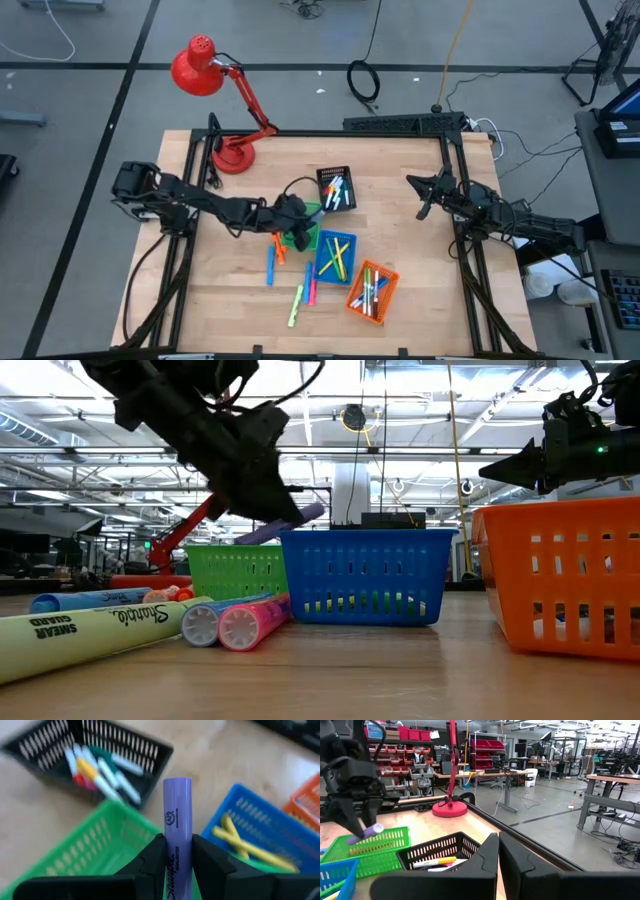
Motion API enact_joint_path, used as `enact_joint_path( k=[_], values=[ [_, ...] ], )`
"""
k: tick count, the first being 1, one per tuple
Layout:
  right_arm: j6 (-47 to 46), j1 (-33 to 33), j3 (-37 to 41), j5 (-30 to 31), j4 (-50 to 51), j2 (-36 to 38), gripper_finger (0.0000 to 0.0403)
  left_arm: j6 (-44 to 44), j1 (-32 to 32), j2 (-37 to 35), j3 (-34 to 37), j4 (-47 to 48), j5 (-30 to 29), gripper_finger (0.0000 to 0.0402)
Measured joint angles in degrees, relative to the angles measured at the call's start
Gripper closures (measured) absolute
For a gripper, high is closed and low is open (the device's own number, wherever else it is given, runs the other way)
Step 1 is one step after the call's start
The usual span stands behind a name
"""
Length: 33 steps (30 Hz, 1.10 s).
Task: Pick & Place Markers
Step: Put the purple highlighter into the green basket, then put the right orange highlighter into the green basket
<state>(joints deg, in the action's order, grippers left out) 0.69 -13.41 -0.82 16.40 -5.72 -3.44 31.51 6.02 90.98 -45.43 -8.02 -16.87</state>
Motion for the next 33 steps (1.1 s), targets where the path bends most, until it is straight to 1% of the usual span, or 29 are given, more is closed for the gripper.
enact_joint_path(
  k=[3, 6, 8, 10, 14, 18, 21, 24, 26, 29, 33],
  values=[
    [0.0, 0.0, 0.0, 0.0, 0.0, 0.0, 0.0403, 3.0, 0.0, -1.0, 0.0, 4.2, 0.9, 0.0314],
    [0.0, 0.0, 0.0, 0.0, 0.0, 0.0, 0.0403, 8.2, -0.1, -1.7, 0.0, 10.2, 0.1, 0.0313],
    [0.0, 0.0, 0.0, 0.0, 0.0, 0.0, 0.0403, 11.2, -0.5, -1.9, 0.0, 12.1, -0.4, 0.0304],
    [0.0, 0.0, 0.0, 0.0, 0.0, 0.0, 0.0403, 13.1, -0.8, -1.9, 0.0, 13.9, -0.5, 0.0285],
    [0.0, 0.0, 0.0, 0.0, 0.0, 0.0, 0.0403, 13.8, -1.6, -1.9, 0.0, 13.9, 0.6, 0.0228],
    [0.0, 0.0, 0.0, 0.0, 0.0, 0.0, 0.0403, 13.6, -2.9, -2.7, 0.0, 14.5, 6.0, 0.0176],
    [0.0, 0.0, 0.0, 0.0, 0.0, 0.0, 0.0403, 13.8, -3.6, -4.9, -0.1, 16.7, 9.0, 0.0155],
    [0.0, 0.0, 0.0, 0.0, 0.0, 0.0, 0.0403, 16.0, -3.4, -8.5, 0.0, 24.3, 9.3, 0.0148],
    [0.0, 0.0, 0.0, 0.0, 0.0, 0.0, 0.0403, 18.9, -2.8, -11.4, -0.1, 29.4, 8.5, 0.0147],
    [0.0, 0.0, 0.0, 0.0, 0.1, 0.0, 0.0403, 24.8, -0.8, -15.3, -0.1, 39.2, 4.7, 0.0147],
    [0.0, 0.0, 0.0, 0.0, 0.0, 0.0, 0.0403, 36.6, 2.4, -17.6, -0.1, 50.8, 0.0, 0.0147]
  ],
)
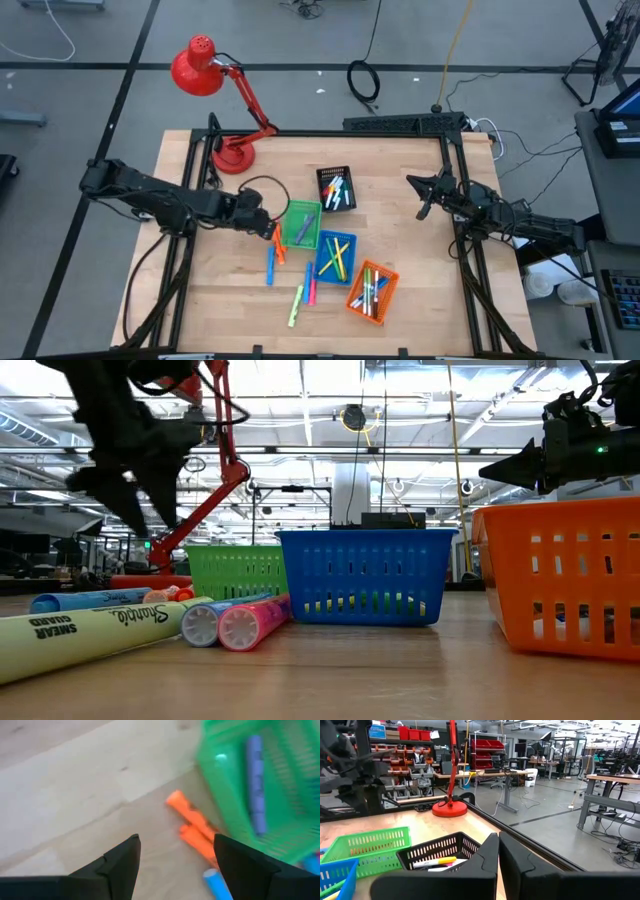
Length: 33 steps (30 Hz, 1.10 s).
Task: Pick & Place Markers
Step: Put the right orange highlighter into the green basket
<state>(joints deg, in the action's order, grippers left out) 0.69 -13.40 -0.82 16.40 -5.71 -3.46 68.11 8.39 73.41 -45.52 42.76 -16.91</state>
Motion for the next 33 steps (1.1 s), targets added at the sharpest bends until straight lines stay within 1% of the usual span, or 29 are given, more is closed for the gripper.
enact_joint_path(
  k=[2, 5, 11, 14, 17, 23, 26, 29, 33],
  values=[
    [0.0, 0.0, 0.0, 0.0, 0.0, 0.0, 0.0403, 4.0, 0.7, 0.2, 0.0, 2.5, -2.0, 0.0147],
    [0.0, 0.0, 0.0, 0.0, 0.0, 0.0, 0.0403, 5.1, 0.4, 1.6, 0.4, 1.6, -5.3, 0.0147],
    [0.0, 0.0, 0.0, 0.0, 0.0, 0.0, 0.0403, 0.1, -1.6, 5.4, 2.3, -4.5, -5.0, 0.0147],
    [0.0, 0.0, 0.0, 0.0, 0.0, 0.0, 0.0403, -0.7, -3.1, 7.4, 2.3, -7.2, -6.3, 0.0147],
    [0.0, 0.0, 0.0, 0.0, 0.0, 0.0, 0.0403, -1.6, -4.3, 9.3, 2.3, -8.9, -6.2, 0.0147],
    [0.0, 0.0, 0.0, 0.0, 0.0, 0.0, 0.0403, -5.1, -6.0, 13.3, 2.3, -14.8, -2.0, 0.0147],
    [0.0, 0.0, 0.0, 0.0, 0.1, 0.0, 0.0403, -5.5, -6.4, 15.2, 2.3, -16.8, 0.0, 0.0147],
    [0.0, 0.0, 0.0, 0.0, 0.0, -0.1, 0.0403, -5.4, -6.6, 17.1, 2.4, -16.9, 2.4, 0.0147],
    [0.0, 0.0, 0.0, 0.0, 0.0, -0.1, 0.0403, -4.5, -6.5, 18.8, 2.1, -15.4, 3.4, 0.0147]
  ],
)
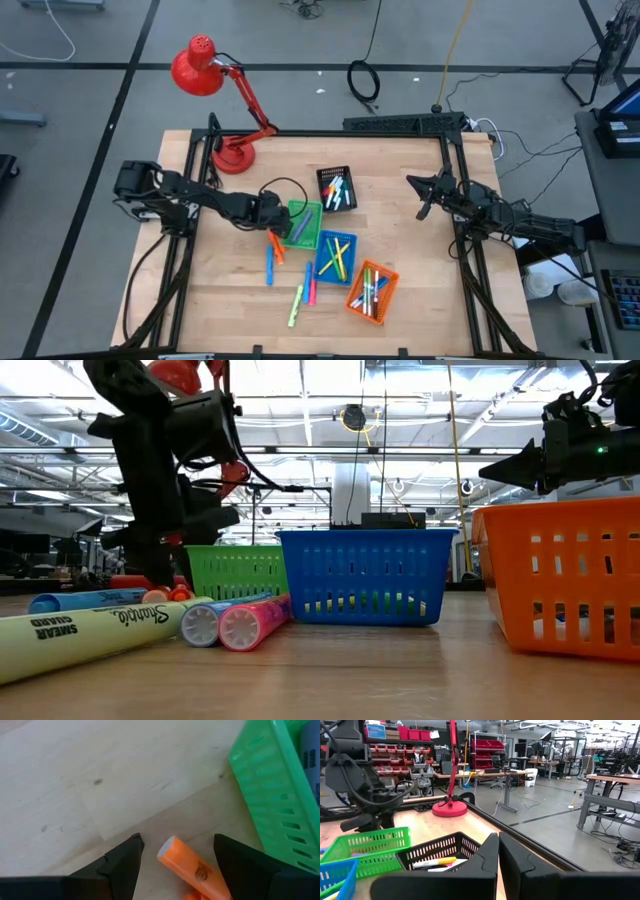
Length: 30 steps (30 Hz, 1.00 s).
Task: Pick & Place Markers
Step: Put the right orange highlighter into the green basket
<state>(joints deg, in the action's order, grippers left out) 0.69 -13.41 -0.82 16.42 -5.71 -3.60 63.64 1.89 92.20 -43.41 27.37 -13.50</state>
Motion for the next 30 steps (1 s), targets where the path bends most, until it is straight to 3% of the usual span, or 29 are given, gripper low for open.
enact_joint_path(
  k=[12, 23, 30],
  values=[
    [0.0, 0.0, 0.0, 0.0, 0.0, 0.0, 0.0403, 6.4, -0.1, 0.3, -0.1, 9.4, 3.7, 0.0151],
    [0.0, 0.0, 0.0, 0.0, 0.0, -0.1, 0.0403, 8.1, 0.0, 0.3, 0.1, 10.2, 6.5, 0.0229],
    [0.0, 0.0, 0.0, 0.0, 0.0, -0.1, 0.0403, 7.3, 0.1, 0.4, 0.1, 10.4, 5.0, 0.0264]
  ],
)
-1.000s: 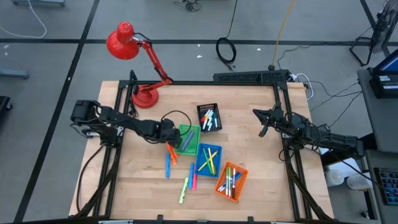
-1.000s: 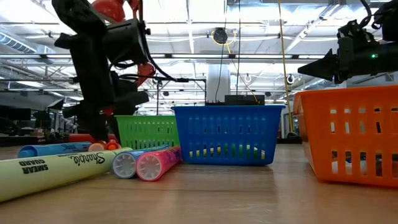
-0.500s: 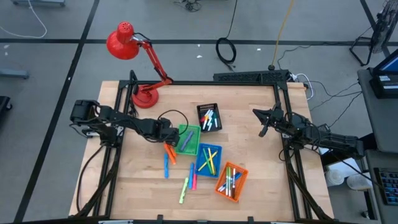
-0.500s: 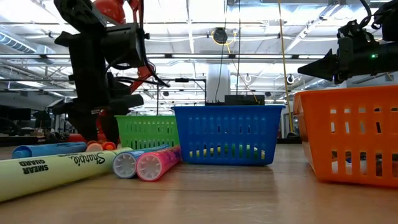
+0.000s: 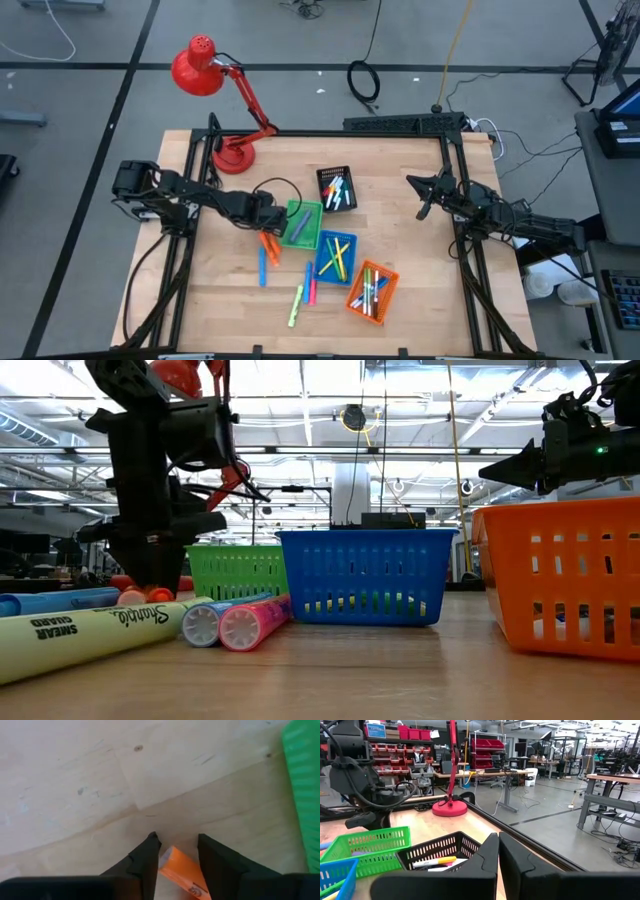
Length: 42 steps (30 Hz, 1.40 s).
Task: Pick & Place Markers
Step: Put the right orange highlighter into the green basket, then put the left blue highlighter into the green basket
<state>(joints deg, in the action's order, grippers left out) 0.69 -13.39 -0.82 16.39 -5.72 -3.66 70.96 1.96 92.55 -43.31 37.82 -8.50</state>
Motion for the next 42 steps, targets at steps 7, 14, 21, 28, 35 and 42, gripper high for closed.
enact_joint_path(
  k=[7, 14, 21, 28, 35, 42],
  values=[
    [0.0, 0.0, 0.0, 0.0, 0.0, 0.0, 0.0403, -3.3, 0.1, -0.3, 0.1, 2.5, -6.8, 0.0285],
    [0.0, 0.0, 0.0, 0.0, 0.0, 0.0, 0.0403, -9.0, -0.1, -6.0, 0.6, 4.3, -9.2, 0.0287],
    [0.0, 0.0, 0.0, 0.0, 0.0, 0.0, 0.0403, -2.6, 3.6, -14.4, 0.3, 5.1, 5.4, 0.0282],
    [0.0, 0.0, 0.0, 0.0, 0.0, 0.0, 0.0403, 18.0, 17.9, -14.5, 0.2, 5.2, 17.5, 0.0282],
    [0.0, 0.0, 0.0, 0.0, 0.0, 0.0, 0.0403, 38.2, 26.3, -14.4, 0.1, 2.0, 9.5, 0.0282],
    [0.0, 0.0, 0.0, 0.0, 0.0, 0.0, 0.0403, 39.3, 25.7, -11.3, 0.1, 1.4, 4.6, 0.0282]
  ],
)
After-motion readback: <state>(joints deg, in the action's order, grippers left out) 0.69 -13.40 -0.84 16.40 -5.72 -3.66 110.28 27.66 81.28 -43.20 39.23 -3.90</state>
